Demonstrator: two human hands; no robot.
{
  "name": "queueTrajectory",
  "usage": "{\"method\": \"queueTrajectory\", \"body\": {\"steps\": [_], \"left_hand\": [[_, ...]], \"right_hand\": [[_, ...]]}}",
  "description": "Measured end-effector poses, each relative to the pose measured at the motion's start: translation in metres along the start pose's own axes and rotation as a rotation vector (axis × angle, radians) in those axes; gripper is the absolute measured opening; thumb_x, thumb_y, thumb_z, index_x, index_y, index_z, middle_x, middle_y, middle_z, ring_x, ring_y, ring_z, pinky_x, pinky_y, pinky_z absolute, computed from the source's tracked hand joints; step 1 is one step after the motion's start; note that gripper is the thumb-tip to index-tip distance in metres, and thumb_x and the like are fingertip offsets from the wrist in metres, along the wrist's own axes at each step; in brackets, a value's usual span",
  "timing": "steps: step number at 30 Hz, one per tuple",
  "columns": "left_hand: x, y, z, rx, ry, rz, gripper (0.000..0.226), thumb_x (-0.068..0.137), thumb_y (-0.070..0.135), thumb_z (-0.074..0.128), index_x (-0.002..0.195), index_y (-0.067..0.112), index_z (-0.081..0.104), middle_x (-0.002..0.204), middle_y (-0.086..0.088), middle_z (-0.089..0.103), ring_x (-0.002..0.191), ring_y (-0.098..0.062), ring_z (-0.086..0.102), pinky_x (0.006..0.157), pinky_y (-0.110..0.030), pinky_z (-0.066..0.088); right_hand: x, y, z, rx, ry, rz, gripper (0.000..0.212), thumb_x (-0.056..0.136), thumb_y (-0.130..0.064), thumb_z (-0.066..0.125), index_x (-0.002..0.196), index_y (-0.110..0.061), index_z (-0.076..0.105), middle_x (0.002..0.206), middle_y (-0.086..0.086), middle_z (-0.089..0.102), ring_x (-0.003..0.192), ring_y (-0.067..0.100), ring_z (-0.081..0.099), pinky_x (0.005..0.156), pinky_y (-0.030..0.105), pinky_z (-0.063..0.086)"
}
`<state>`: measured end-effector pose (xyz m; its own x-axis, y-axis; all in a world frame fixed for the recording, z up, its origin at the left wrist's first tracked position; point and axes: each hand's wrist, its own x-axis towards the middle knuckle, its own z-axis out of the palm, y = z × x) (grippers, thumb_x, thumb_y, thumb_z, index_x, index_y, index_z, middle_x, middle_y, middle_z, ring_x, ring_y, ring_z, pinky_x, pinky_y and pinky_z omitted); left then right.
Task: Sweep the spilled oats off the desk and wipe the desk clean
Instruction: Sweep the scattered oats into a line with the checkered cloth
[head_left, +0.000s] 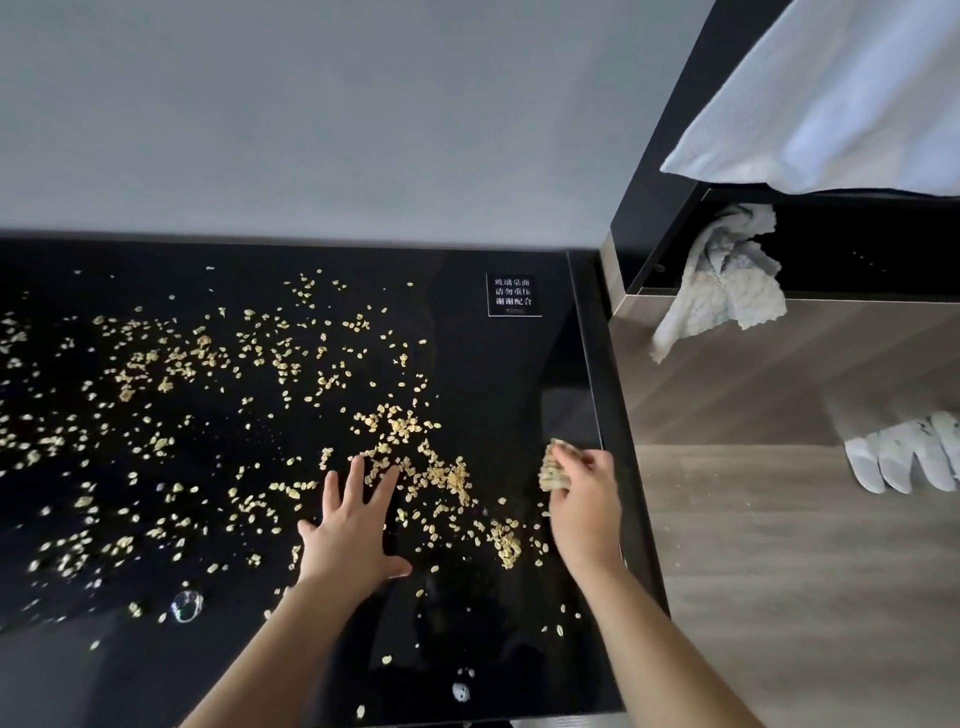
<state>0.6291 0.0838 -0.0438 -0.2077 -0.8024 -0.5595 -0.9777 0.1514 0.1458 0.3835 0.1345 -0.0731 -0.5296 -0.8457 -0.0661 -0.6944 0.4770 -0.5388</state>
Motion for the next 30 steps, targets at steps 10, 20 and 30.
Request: {"method": "queueTrajectory", "body": {"steps": [10, 20, 30], "left_hand": [[-0.01, -0.001, 0.001, -0.006, 0.004, -0.007, 0.12, 0.071, 0.047, 0.079, 0.15, 0.037, -0.011, 0.158, -0.001, -0.021, 0.146, -0.032, -0.012, 0.109, -0.064, 0.024], [-0.054, -0.002, 0.031, 0.014, -0.027, -0.079, 0.126, 0.067, 0.053, 0.079, 0.147, 0.042, -0.018, 0.157, -0.003, -0.025, 0.146, -0.032, -0.015, 0.106, -0.066, 0.028], [-0.049, 0.0, 0.035, -0.09, -0.04, -0.198, 0.128, 0.066, 0.048, 0.083, 0.148, 0.042, -0.015, 0.156, -0.002, -0.027, 0.145, -0.034, -0.019, 0.104, -0.07, 0.025]], "right_hand": [[-0.013, -0.055, 0.009, 0.352, -0.2, -0.087, 0.043, 0.087, 0.007, 0.057, 0.122, -0.016, 0.067, 0.111, -0.001, 0.046, 0.088, 0.012, 0.055, 0.074, 0.014, 0.052], [-0.048, 0.054, -0.043, -0.001, 0.002, 0.168, 0.043, 0.087, 0.001, 0.059, 0.128, -0.012, 0.063, 0.112, 0.008, 0.05, 0.081, 0.019, 0.051, 0.072, 0.026, 0.044], [-0.062, -0.053, 0.031, 0.2, -0.27, -0.115, 0.045, 0.09, -0.005, 0.058, 0.134, -0.016, 0.056, 0.12, 0.0, 0.043, 0.092, 0.008, 0.052, 0.085, 0.016, 0.047]]}}
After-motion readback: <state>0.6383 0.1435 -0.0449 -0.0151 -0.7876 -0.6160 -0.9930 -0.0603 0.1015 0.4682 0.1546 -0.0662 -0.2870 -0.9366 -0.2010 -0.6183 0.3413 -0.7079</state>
